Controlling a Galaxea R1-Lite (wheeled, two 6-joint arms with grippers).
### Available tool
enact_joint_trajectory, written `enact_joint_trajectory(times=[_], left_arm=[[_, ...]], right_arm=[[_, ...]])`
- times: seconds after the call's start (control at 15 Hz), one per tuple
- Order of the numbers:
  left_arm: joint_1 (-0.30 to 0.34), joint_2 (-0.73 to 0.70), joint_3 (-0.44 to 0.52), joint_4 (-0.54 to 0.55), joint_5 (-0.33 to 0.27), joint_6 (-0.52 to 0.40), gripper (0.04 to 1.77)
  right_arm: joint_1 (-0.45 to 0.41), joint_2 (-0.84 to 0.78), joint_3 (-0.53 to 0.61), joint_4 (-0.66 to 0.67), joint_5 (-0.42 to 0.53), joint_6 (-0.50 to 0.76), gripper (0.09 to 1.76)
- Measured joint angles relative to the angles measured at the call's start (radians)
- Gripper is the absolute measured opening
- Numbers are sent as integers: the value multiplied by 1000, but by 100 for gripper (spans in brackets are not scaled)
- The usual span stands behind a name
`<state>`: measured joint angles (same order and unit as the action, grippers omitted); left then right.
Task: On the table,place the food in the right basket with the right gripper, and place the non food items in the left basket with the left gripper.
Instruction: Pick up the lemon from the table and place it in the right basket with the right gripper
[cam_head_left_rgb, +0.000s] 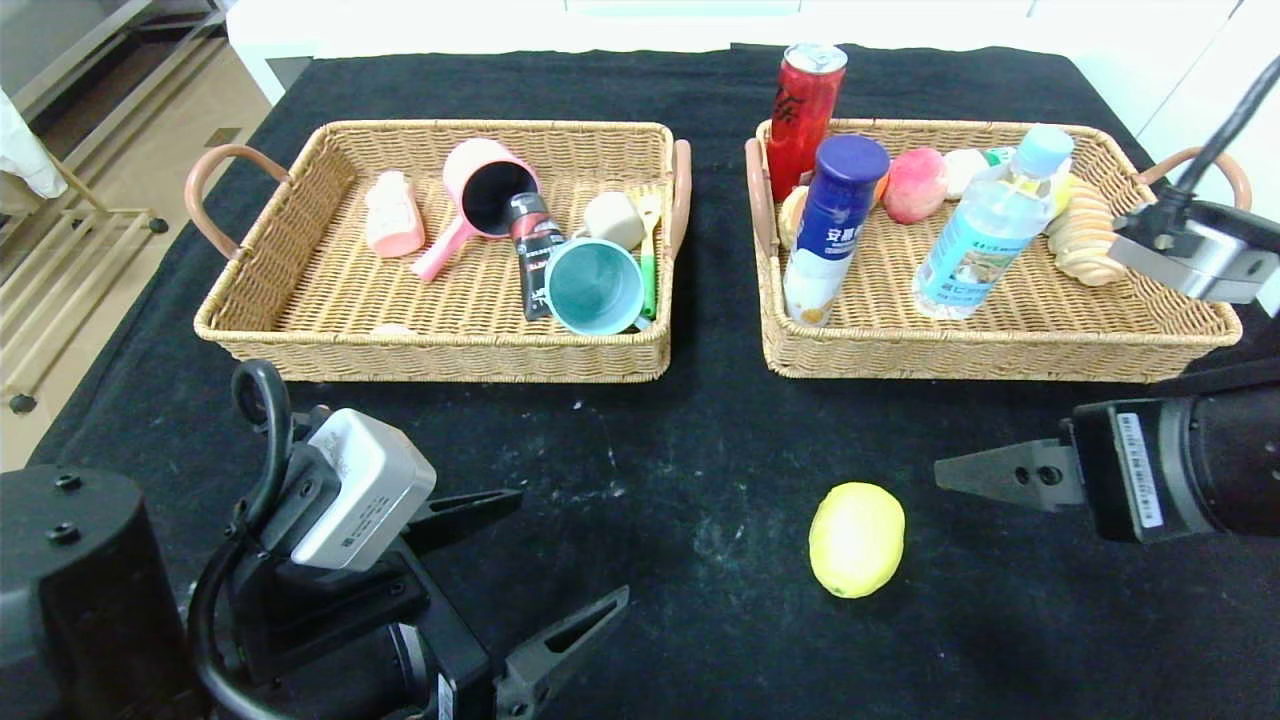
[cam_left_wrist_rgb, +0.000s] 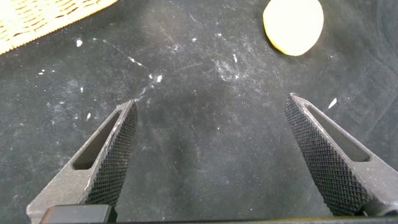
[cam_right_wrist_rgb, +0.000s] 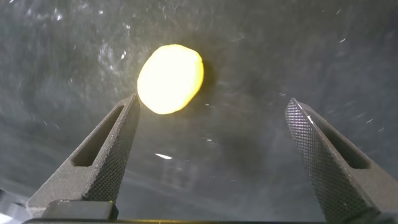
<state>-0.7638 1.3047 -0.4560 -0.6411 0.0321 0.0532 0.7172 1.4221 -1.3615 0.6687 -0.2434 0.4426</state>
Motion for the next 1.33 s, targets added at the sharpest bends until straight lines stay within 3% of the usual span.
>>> enact_joint_trajectory(times=[0.33,0.73,1.2,1.33], left_arm=[[0,-3,-1,0,-1,1,172],[-2,-17,-1,0,-2,0,172],[28,-39,1,1,-5,-8,172],[46,-56,-10,7,-46,-7,172]], right_arm=[[37,200,-221,198,-18,167,171],[69,355,-308,249,-34,246,171],[58,411,-327,250,-32,258,171],[52,423,-327,250,-31,259,171]])
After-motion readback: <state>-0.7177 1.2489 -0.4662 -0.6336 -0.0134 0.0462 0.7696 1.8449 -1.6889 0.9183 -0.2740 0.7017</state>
